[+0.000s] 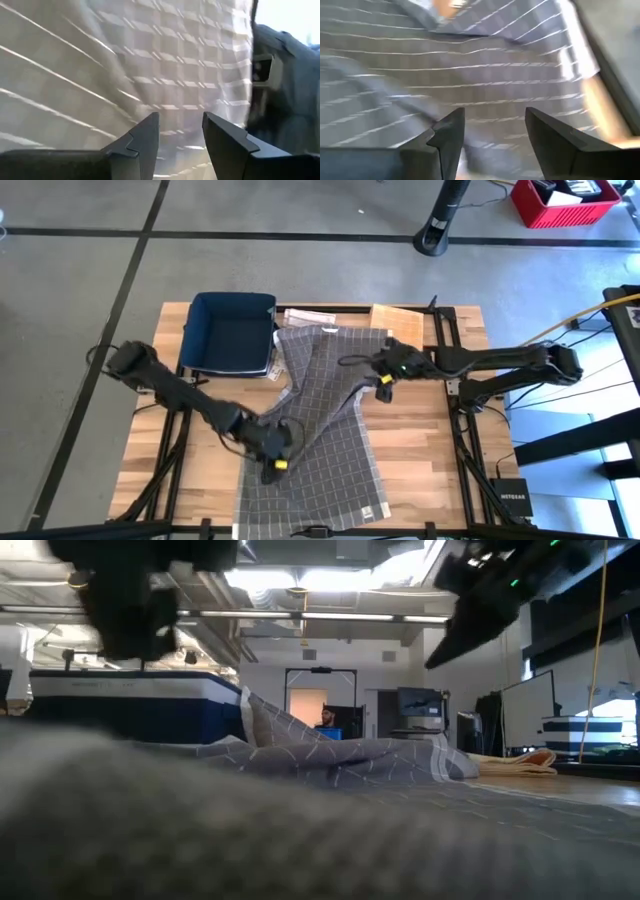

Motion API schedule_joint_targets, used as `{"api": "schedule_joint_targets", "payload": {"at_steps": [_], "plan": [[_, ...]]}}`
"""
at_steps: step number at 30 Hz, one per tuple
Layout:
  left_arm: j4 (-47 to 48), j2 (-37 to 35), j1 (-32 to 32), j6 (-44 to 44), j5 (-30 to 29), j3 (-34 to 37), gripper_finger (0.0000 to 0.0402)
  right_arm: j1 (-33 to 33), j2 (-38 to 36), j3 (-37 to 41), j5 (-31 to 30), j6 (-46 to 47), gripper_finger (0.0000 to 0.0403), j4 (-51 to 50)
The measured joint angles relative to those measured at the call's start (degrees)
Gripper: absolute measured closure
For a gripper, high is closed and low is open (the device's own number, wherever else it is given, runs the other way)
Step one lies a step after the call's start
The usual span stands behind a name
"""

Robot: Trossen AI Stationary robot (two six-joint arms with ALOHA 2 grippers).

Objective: Fold towel
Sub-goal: Fold the gray towel

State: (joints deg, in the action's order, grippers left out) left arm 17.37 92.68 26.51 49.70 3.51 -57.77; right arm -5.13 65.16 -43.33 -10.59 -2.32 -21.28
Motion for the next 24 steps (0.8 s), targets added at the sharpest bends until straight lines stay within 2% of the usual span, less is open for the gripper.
{"api": "schedule_joint_targets", "payload": {"at_steps": [3,5,7,11,17,20,24], "plan": [[6.38,-4.47,-5.04,-6.70,-5.02,-1.78,0.0259,3.73,-1.38,1.25,0.58,8.42,0.0192,-3.04],[7.63,-7.20,-9.68,-12.43,-9.45,-3.13,0.0259,5.59,-1.42,2.85,0.73,11.77,0.0192,-5.49],[9.56,-8.13,-15.58,-18.13,-11.31,-4.42,0.0259,6.95,-0.91,4.56,0.62,13.72,0.0192,-6.43],[14.56,-7.87,-29.85,-29.04,-9.79,-8.18,0.0259,7.86,-0.17,7.56,-1.49,15.48,0.0192,-7.28],[16.72,-5.78,-49.33,-44.14,-7.60,-12.05,0.0259,7.76,-0.13,9.23,-2.88,14.61,0.0192,-4.92],[16.55,-3.89,-55.93,-48.98,-4.01,-13.38,0.0259,7.74,-0.14,9.24,-3.02,12.51,0.0192,-3.24],[20.37,0.44,-60.82,-54.45,-1.80,-14.93,0.0259,7.74,-0.14,9.27,-3.45,11.11,0.0192,-1.64]]}}
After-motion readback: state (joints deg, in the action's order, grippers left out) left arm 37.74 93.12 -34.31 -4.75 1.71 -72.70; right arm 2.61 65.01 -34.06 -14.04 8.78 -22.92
